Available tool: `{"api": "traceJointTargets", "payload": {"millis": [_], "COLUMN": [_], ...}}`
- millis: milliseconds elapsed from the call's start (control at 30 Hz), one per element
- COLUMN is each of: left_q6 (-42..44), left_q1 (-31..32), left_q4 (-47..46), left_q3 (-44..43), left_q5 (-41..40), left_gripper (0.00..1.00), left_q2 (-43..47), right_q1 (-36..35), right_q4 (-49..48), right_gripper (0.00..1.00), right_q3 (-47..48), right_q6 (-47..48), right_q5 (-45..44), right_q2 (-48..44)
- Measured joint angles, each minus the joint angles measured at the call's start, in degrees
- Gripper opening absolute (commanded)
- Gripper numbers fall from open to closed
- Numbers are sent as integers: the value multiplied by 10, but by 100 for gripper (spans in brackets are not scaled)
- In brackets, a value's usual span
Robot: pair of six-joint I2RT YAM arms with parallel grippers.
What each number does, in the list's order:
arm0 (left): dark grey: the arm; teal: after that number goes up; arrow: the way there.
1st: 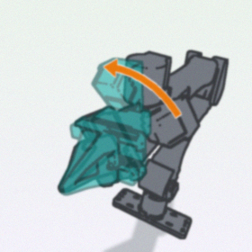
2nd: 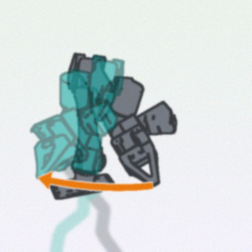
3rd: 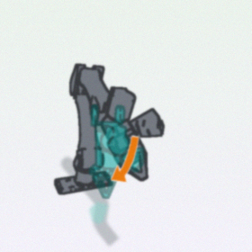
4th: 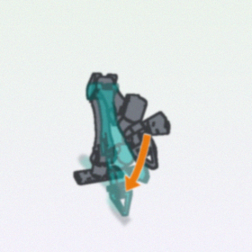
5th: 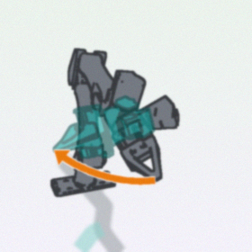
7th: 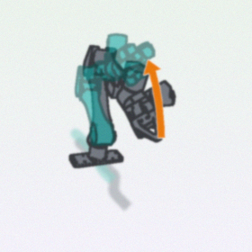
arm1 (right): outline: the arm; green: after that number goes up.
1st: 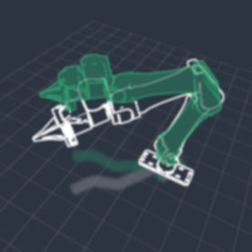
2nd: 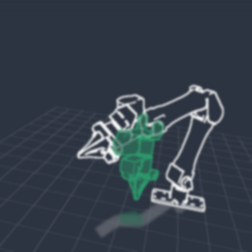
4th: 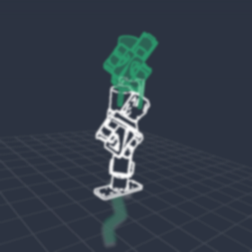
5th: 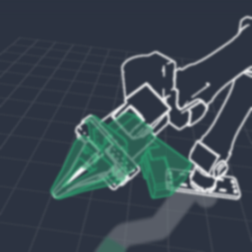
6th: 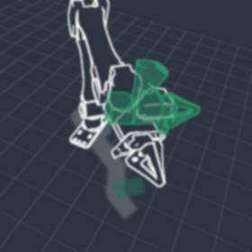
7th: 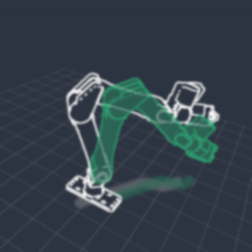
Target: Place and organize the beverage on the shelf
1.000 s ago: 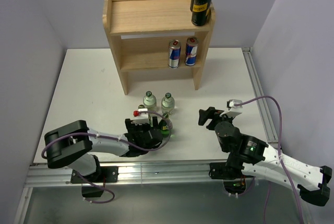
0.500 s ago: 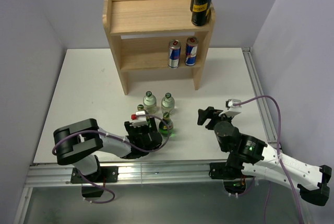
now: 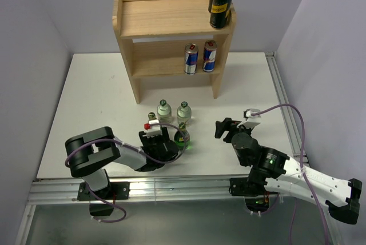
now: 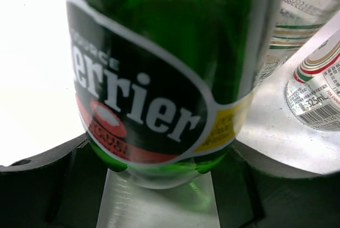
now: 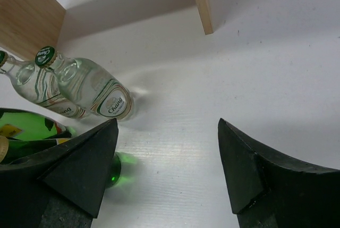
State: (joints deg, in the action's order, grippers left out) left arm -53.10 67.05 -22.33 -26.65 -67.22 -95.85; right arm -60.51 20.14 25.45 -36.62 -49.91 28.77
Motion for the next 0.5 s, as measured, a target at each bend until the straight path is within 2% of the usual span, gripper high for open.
{"api": "traceJointTargets", "payload": {"millis": [33,67,333,500], "left_q6": [-9,-21,-170,-229], "left_q1": [0,0,37,71], "left_q4": [14,32,314,437], "left_q3": [-4,-9,-61,-89], "left_q5": [0,1,9,13], "left_gripper": [2,0,0,0], "left_q2": [2,4,55,98], "right_q1": [0,0,0,0], "right_q4": [0,0,0,0], "right_gripper": [82,82,82,82], "right_q3": [0,0,0,0], "right_q6": [0,0,-2,-2], "right_q5": [0,0,0,0], "right_q2": [0,0,-1,-2]}}
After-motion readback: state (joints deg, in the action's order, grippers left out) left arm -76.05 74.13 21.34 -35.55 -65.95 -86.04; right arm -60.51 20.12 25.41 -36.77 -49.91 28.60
